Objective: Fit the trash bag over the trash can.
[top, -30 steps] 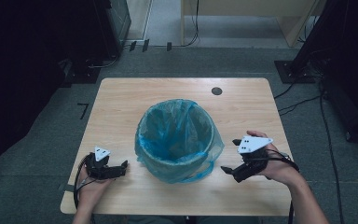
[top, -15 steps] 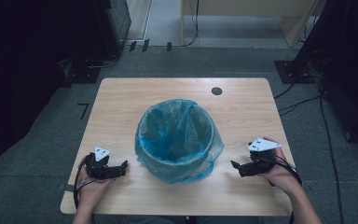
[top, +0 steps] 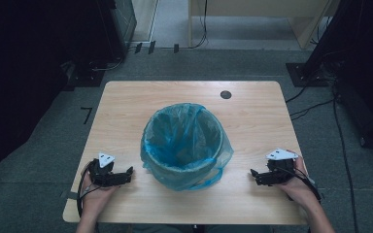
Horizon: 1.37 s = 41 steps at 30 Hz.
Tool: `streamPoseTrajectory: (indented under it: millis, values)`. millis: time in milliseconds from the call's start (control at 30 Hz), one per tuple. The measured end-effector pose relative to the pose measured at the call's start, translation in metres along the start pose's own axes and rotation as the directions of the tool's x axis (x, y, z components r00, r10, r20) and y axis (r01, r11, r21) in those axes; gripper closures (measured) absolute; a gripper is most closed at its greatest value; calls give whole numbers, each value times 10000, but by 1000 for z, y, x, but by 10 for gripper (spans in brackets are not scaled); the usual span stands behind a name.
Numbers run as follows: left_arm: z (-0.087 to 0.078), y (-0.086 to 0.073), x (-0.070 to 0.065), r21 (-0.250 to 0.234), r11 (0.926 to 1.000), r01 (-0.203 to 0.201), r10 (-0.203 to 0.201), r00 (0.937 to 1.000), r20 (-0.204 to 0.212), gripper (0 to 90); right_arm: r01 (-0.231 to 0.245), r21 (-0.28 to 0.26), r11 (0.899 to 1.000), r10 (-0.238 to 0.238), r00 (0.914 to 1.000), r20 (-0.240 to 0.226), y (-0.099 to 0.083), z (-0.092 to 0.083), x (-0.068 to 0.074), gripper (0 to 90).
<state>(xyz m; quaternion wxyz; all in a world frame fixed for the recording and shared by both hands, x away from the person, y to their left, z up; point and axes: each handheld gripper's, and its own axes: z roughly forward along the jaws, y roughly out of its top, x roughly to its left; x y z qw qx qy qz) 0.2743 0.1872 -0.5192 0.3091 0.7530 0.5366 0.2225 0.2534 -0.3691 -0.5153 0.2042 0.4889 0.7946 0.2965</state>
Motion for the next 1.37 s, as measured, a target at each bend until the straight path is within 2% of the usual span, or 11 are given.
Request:
streamPoseTrajectory:
  millis: [100, 233, 400, 467, 533, 600, 700, 800, 967, 1100, 1367]
  values:
    - [0, 0, 0, 0, 10000, 1, -1, 10000, 0, 0, -341, 110, 9994, 340, 9993, 131, -5, 0, -5, 0]
    - [0, 0, 0, 0, 10000, 1, -1, 10000, -1, 0, -1061, 103, 9943, 1059, 9941, 241, -11, -2, -12, 0]
    - [0, 0, 0, 4, 10000, 8, -8, 10000, -15, 0, -1410, -565, 9884, 1441, 9880, 549, -24, -7, -17, 0]
    - [0, 0, 0, 1, 10000, 17, -17, 10000, -21, 0, -1508, -556, 9870, 1543, 9859, 646, -26, -9, -18, 0]
    - [0, 0, 0, 1, 10000, 17, -17, 10000, -25, 0, -1720, -570, 9834, 1762, 9811, 804, -29, -11, -20, 0]
    - [0, 0, 0, 0, 10000, 17, -17, 10000, -26, 0, -2065, -616, 9765, 2124, 9706, 1131, -33, -14, -21, 0]
    - [0, 0, 0, -2, 10000, 19, -19, 10000, -24, 0, -2313, -651, 9707, 2382, 9616, 1362, -37, -18, -21, 0]
    - [0, 0, 0, -3, 10000, 16, -17, 10000, -26, 0, -2398, -676, 9685, 2473, 9581, 1443, -41, -21, -21, 0]
    - [0, 0, 0, -4, 10000, 25, -25, 10000, -32, 0, -2425, -672, 9678, 2500, 9570, 1472, -46, -26, -22, 0]
    - [0, 0, 0, -2, 10000, 27, -27, 10000, -29, 0, -2555, -697, 9643, 2635, 9516, 1583, -49, -29, -25, 0]
    - [0, 0, 0, -4, 10000, 27, -27, 10000, -28, 0, -2565, -699, 9640, 2646, 9510, 1599, -50, -30, -26, 0]
